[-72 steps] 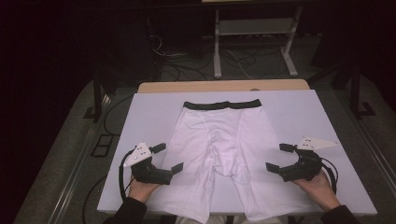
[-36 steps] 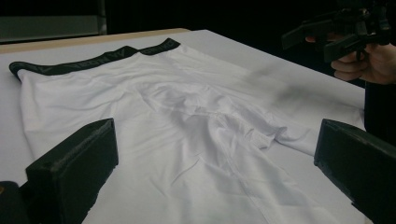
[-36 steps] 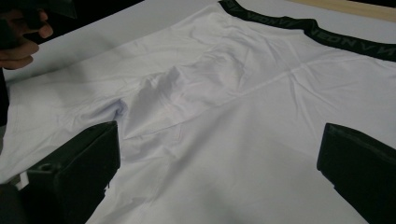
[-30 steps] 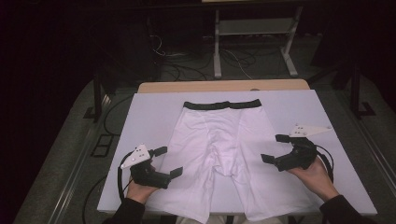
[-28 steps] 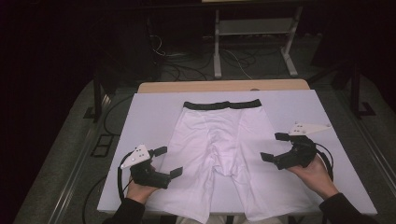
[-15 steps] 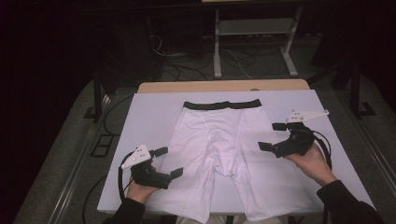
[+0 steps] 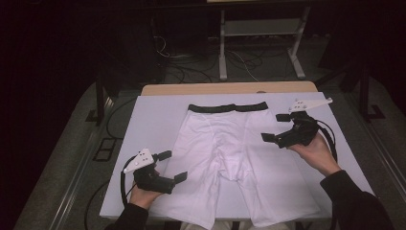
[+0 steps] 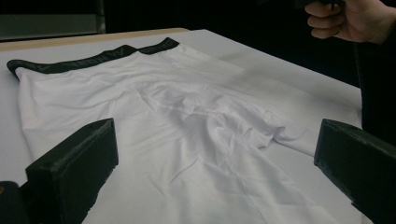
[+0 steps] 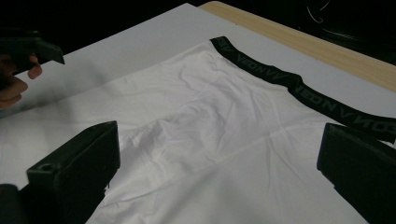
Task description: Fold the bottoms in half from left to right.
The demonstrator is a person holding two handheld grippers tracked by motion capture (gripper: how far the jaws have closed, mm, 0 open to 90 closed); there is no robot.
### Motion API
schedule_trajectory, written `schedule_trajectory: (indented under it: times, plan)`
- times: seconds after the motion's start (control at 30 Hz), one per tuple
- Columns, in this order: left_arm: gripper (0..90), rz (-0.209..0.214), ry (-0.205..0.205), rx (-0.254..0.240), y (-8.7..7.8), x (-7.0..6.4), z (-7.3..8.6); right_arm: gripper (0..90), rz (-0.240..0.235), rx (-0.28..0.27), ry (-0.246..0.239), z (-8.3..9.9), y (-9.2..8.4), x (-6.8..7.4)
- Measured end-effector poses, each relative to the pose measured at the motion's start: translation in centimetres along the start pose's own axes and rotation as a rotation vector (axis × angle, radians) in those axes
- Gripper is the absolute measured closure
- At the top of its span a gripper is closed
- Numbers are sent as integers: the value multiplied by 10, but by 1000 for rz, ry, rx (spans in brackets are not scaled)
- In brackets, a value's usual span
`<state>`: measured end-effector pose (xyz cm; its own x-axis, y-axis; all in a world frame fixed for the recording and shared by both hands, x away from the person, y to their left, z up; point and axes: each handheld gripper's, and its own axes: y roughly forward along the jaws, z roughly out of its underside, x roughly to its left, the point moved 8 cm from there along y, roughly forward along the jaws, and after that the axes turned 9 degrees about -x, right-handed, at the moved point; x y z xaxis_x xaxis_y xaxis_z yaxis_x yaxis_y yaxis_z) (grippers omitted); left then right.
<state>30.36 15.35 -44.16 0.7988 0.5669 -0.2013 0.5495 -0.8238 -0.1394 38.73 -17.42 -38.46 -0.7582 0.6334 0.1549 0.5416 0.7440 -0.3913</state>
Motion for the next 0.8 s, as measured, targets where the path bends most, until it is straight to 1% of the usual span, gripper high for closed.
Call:
schedule_trajectory:
  times: [0.03, 0.1, 0.23, 0.3, 0.63, 0.8]
  plan:
    - [0, 0, -1, 0, 0, 0, 0, 0, 1, 4, -4, -2, 4, -3]
    - [0, -1, -1, 0, 0, 0, 0, 0, 1, 6, -3, -3, 5, -3]
    - [0, -3, -3, -1, 0, 0, 0, 0, -1, 16, 0, -6, 13, -6]
    - [0, -4, -2, 0, 0, 0, 0, 0, -4, 9, 1, -8, 15, -7]
    - [0, -5, -2, -1, 0, 1, 0, 0, -2, 11, -16, -20, 28, -8]
    - [0, -8, -2, 1, 0, 1, 0, 0, -4, 18, -24, -22, 34, -8]
